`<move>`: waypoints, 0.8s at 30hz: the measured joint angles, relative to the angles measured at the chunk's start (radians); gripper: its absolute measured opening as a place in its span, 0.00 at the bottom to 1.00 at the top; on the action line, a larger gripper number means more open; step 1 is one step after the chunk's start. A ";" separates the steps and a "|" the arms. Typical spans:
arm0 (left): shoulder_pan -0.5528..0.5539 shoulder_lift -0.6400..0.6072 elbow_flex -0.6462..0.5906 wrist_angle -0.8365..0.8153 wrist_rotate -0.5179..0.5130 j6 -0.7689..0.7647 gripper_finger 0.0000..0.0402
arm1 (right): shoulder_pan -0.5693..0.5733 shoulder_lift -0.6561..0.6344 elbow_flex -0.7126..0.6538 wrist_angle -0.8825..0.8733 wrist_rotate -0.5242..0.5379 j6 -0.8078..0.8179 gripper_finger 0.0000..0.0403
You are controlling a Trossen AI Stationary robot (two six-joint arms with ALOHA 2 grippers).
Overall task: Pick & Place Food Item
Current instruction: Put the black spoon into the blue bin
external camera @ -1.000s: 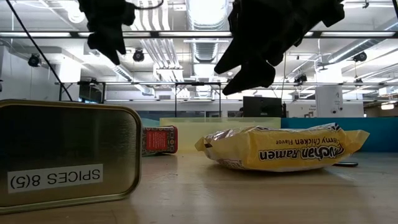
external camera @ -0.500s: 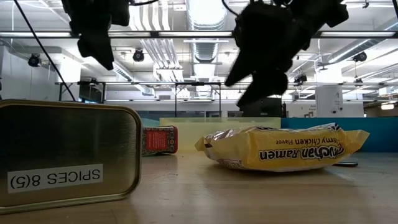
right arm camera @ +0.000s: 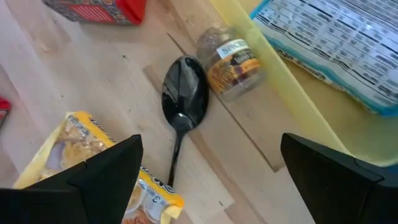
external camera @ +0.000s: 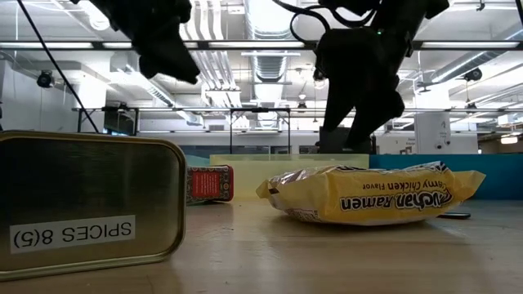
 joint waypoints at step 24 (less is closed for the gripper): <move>0.002 0.000 0.008 0.030 0.000 0.075 0.37 | 0.001 0.255 0.145 -0.069 -0.157 -0.058 0.53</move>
